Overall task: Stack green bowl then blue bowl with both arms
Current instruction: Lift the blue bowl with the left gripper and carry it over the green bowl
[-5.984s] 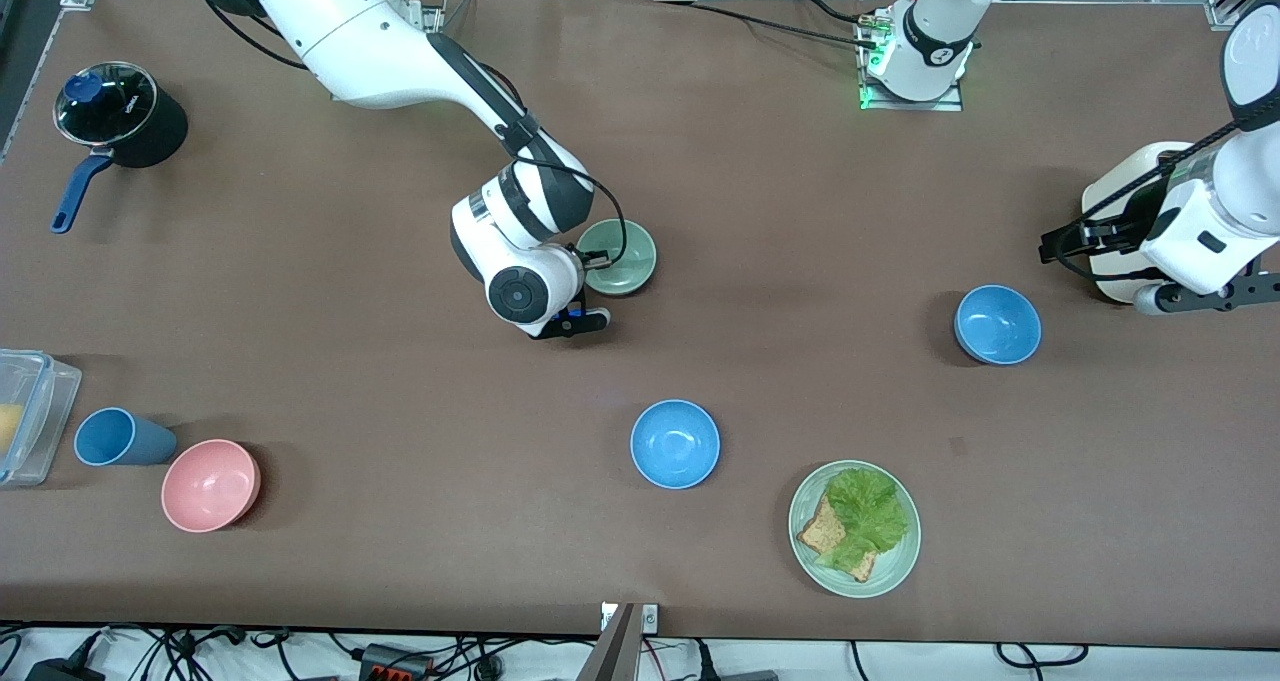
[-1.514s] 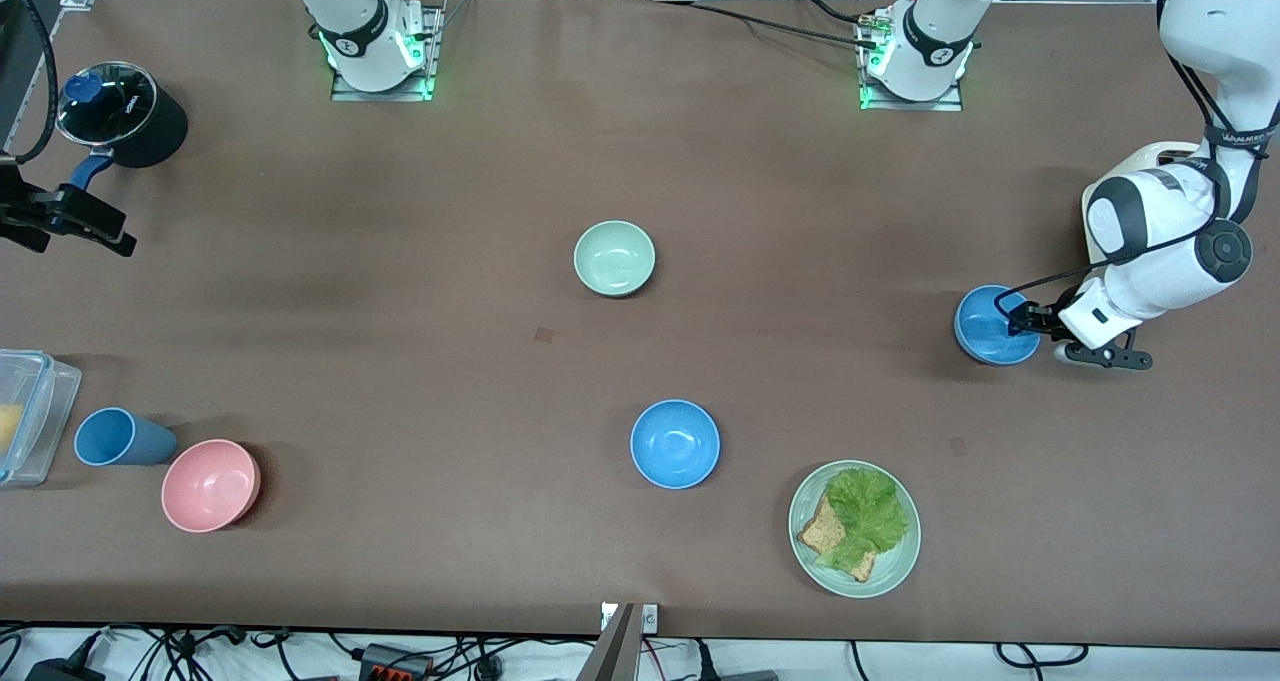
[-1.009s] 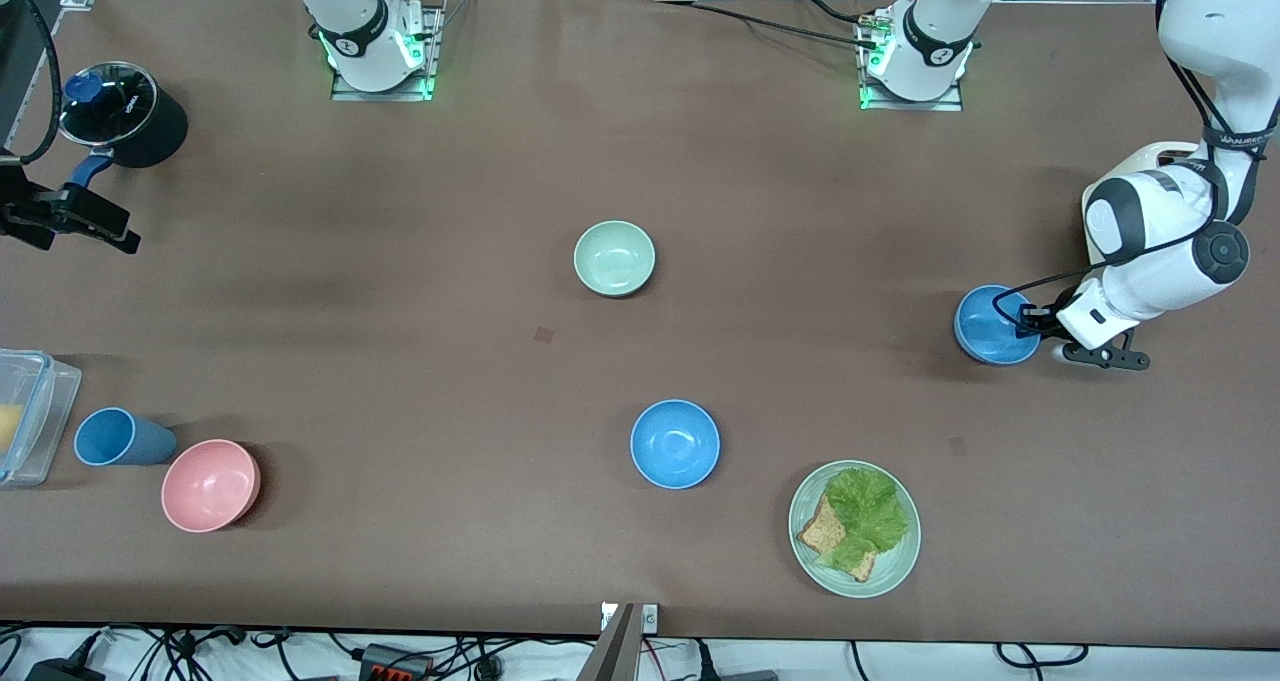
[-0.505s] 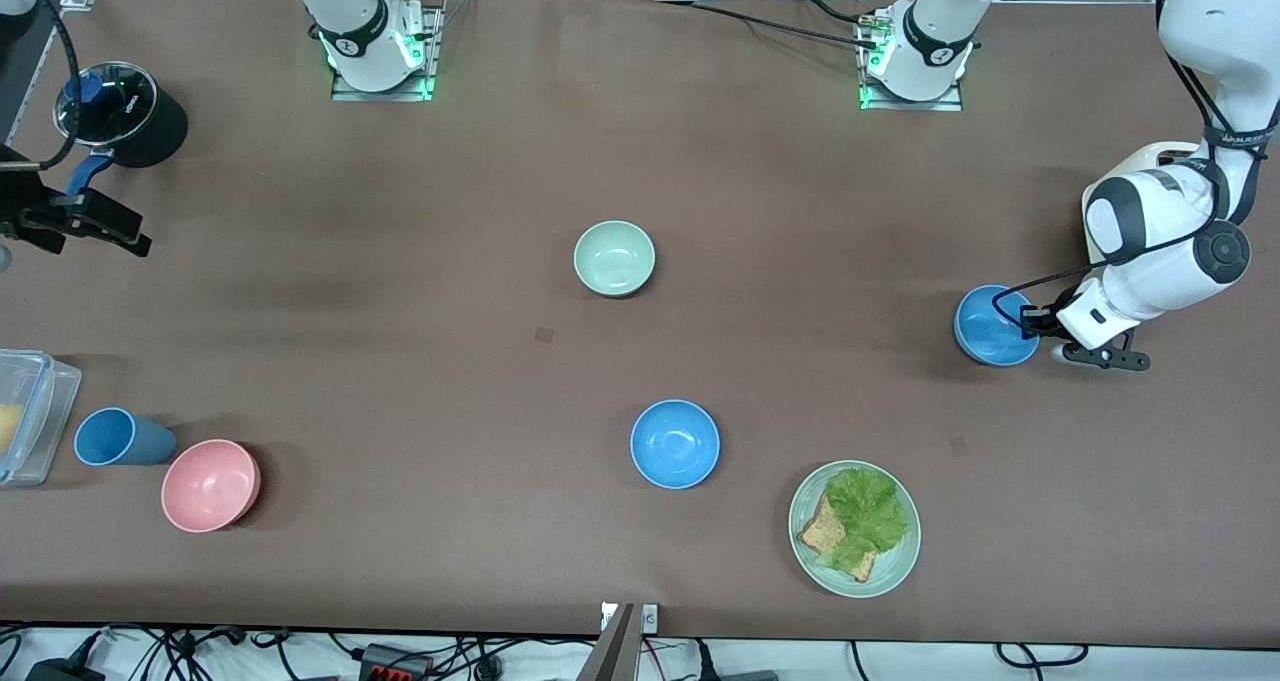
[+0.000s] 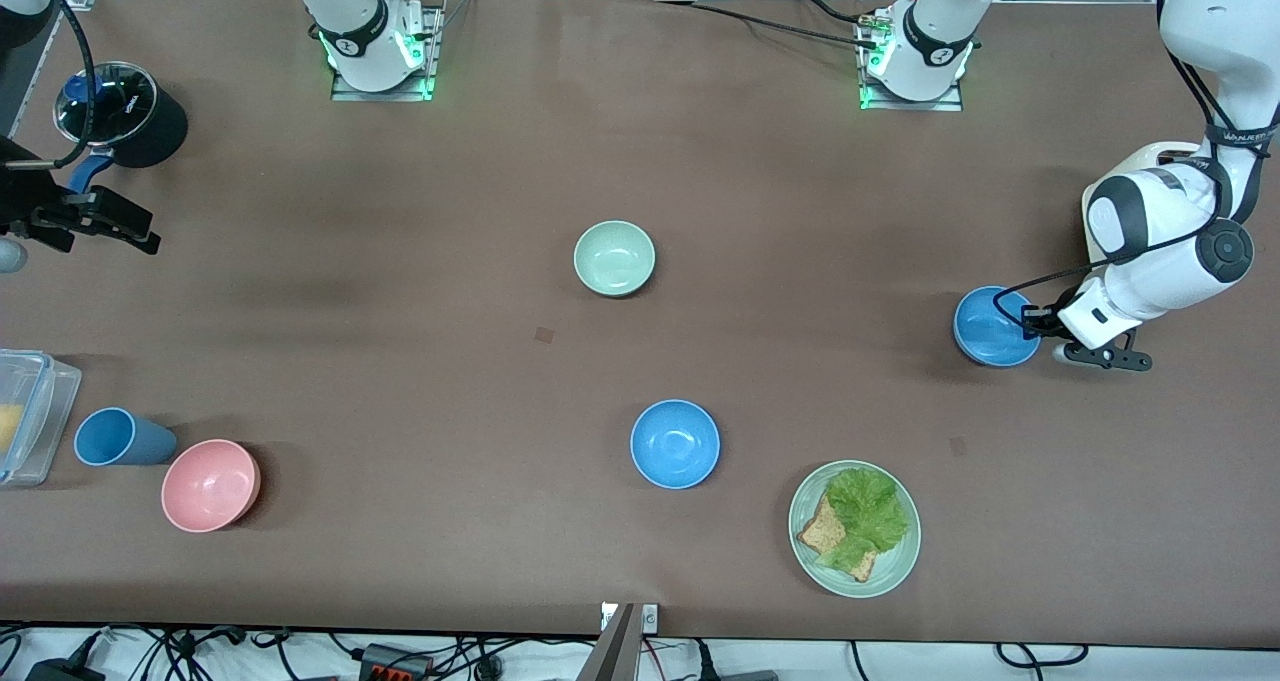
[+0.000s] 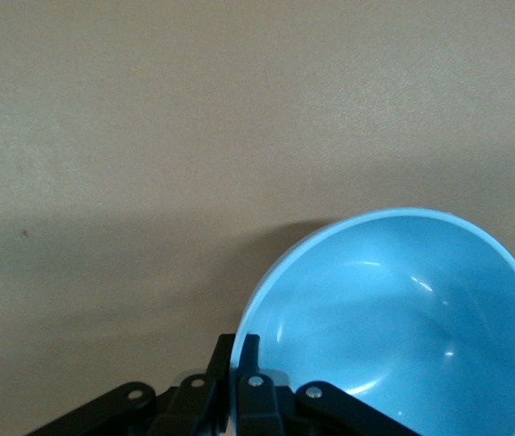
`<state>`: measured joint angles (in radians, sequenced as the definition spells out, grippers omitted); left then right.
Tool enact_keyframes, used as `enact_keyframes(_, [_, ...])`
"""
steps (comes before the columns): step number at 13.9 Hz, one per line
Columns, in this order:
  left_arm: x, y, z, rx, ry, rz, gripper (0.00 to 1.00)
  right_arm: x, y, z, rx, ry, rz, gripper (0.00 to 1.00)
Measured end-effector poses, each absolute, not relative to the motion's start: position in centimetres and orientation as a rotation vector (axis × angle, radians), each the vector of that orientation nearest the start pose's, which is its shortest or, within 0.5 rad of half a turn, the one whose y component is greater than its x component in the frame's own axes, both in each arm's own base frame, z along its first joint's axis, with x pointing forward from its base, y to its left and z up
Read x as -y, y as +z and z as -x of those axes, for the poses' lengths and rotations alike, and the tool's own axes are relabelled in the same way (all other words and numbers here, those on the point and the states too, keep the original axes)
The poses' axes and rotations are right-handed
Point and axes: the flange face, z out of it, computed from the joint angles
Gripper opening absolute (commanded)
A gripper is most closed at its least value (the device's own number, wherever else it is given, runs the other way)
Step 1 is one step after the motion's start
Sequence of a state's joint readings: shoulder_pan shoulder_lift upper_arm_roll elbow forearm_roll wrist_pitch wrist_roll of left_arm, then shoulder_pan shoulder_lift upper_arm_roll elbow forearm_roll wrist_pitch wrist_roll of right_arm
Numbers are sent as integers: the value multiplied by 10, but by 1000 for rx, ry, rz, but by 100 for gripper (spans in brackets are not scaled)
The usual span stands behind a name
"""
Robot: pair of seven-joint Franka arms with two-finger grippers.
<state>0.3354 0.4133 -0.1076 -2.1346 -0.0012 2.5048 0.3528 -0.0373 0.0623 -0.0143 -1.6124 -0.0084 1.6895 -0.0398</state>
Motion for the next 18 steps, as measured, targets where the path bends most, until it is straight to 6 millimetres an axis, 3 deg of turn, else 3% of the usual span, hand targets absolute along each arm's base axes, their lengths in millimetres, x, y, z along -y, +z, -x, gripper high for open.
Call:
enact_keyframes(3, [-122,220,-563,-226,131,3207,0,31,581,-580,-17,-23,3151,100])
enact_keyframes(9, [-84,310,-603,-314,340,3236,0,31,581,-578,-18,-5,3152,100])
enact_keyframes(11, [-50,329,-606,-288,374,3240,0,32,580,-578,-22,0,3151,100])
enact_keyframes(14, [30,357,-602,-212,406,3248,0,33,580,-577,-25,1,3152,100])
enact_keyframes(18, [110,382,-593,-1,427,3324,0,33,580,-578,-25,-2,3152,100])
